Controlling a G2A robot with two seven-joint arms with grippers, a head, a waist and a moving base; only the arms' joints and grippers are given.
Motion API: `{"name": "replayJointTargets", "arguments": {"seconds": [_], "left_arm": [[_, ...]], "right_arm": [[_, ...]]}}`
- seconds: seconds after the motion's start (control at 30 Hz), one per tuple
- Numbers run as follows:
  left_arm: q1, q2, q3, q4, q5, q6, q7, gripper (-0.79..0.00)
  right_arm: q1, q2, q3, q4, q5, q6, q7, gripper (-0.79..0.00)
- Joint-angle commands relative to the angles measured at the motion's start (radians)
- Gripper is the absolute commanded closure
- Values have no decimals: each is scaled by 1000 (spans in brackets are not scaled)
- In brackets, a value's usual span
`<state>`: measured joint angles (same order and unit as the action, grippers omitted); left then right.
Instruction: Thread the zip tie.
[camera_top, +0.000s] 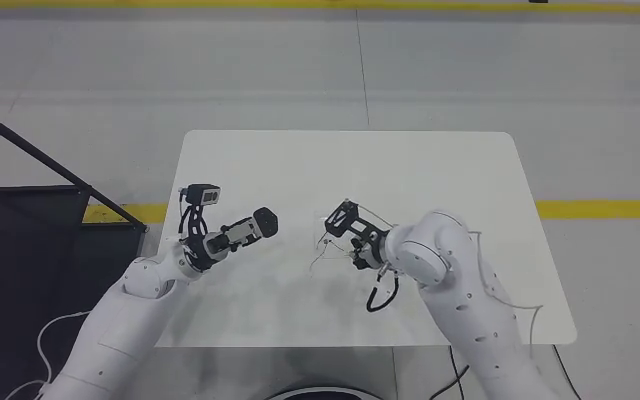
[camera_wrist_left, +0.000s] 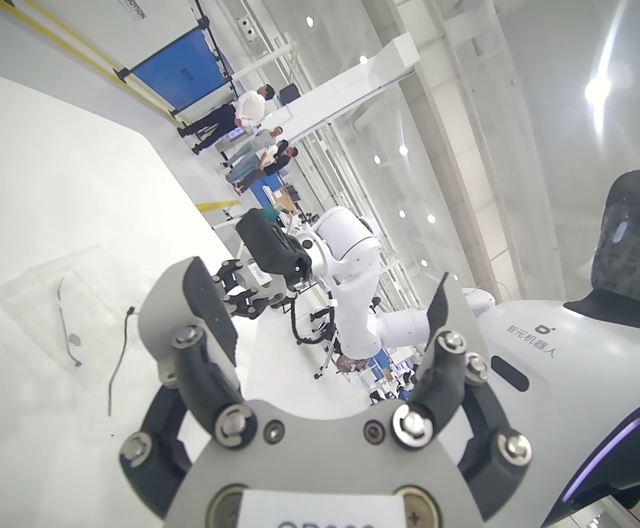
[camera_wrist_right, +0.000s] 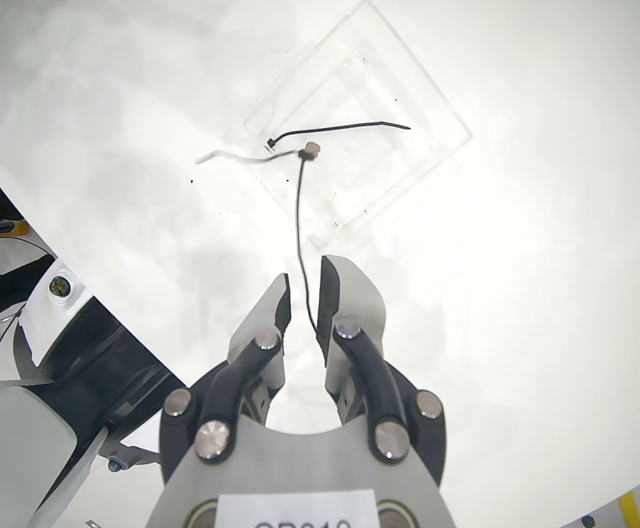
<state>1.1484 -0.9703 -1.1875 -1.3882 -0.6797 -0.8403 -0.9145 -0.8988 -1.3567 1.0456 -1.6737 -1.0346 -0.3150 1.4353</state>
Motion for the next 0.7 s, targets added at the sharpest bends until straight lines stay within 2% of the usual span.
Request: {"name": "replayJointTargets", "arguments": {"seconds": [0.0,0.23,0.3,0.33,0.43,0.67], "left_arm": [[0,-1,-2,0,2,1,-1,-785],[1,-6,-9,3,5,9,-5,-785],[1,-7,-10,3,6,10,-10,-785],[0,-8,-11,4,5,11,-11,-785],[-2,-10,-10,8,8,16,-13,-785],[-15,-19,-1,15,9,24,-23,-785]], "right_arm": [[7,1,-2,6,3,4,-1,-166],[24,4,-13,10,-2,18,-9,-169],[18,8,-22,-10,-31,-1,-22,-231],[9,10,-24,-24,-44,-14,-25,-292],[-34,22,-26,-86,-100,-59,-30,-268],[-175,49,-83,-242,-351,-124,-55,-237]]}}
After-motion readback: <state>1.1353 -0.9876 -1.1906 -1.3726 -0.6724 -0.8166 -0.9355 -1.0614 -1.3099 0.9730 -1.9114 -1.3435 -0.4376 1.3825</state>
